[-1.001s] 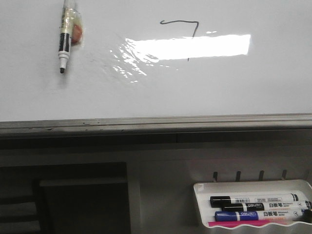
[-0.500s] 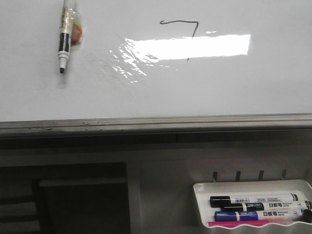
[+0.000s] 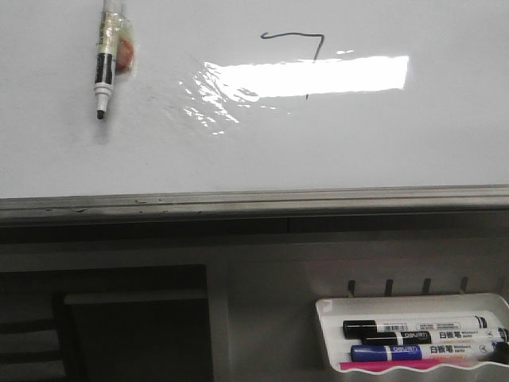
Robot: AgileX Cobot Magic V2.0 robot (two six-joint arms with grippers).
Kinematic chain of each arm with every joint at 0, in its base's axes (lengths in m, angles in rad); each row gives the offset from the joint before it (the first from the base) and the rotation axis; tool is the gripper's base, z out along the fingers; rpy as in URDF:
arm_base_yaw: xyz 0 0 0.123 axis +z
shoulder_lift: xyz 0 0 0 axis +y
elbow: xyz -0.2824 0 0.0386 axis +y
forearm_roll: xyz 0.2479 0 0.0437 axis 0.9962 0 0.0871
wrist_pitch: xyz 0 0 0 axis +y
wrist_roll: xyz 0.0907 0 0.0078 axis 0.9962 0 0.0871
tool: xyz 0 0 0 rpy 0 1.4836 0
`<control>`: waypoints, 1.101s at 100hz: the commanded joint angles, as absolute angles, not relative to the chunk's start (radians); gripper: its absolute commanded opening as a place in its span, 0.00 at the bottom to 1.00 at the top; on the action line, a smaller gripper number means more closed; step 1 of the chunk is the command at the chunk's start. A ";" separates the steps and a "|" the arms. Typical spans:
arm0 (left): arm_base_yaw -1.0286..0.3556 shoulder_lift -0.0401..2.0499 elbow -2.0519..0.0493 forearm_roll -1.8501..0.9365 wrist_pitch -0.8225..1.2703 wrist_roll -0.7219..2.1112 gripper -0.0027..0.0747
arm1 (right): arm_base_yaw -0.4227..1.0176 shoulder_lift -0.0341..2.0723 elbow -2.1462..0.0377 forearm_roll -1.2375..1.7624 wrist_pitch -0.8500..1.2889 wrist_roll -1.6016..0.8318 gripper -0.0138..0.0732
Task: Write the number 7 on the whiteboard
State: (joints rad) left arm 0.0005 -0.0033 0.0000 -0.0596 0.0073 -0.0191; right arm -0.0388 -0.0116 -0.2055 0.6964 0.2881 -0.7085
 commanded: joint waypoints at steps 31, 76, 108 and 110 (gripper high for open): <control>0.003 -0.035 0.035 -0.067 -0.064 -0.027 0.01 | -0.037 -0.024 -0.007 0.000 -0.060 -0.188 0.09; 0.003 -0.035 0.035 -0.067 -0.064 -0.027 0.01 | -0.037 -0.031 0.041 -0.032 -0.032 -0.188 0.09; 0.003 -0.035 0.035 -0.067 -0.064 -0.027 0.01 | -0.037 -0.031 0.041 -0.032 -0.035 -0.188 0.09; 0.003 -0.035 0.035 -0.067 -0.064 -0.027 0.01 | -0.037 -0.031 0.041 -0.032 -0.035 -0.188 0.09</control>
State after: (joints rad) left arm 0.0005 -0.0033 0.0000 -0.0596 0.0090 -0.0191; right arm -0.0388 -0.0116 0.0097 -0.0222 0.0486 -0.1860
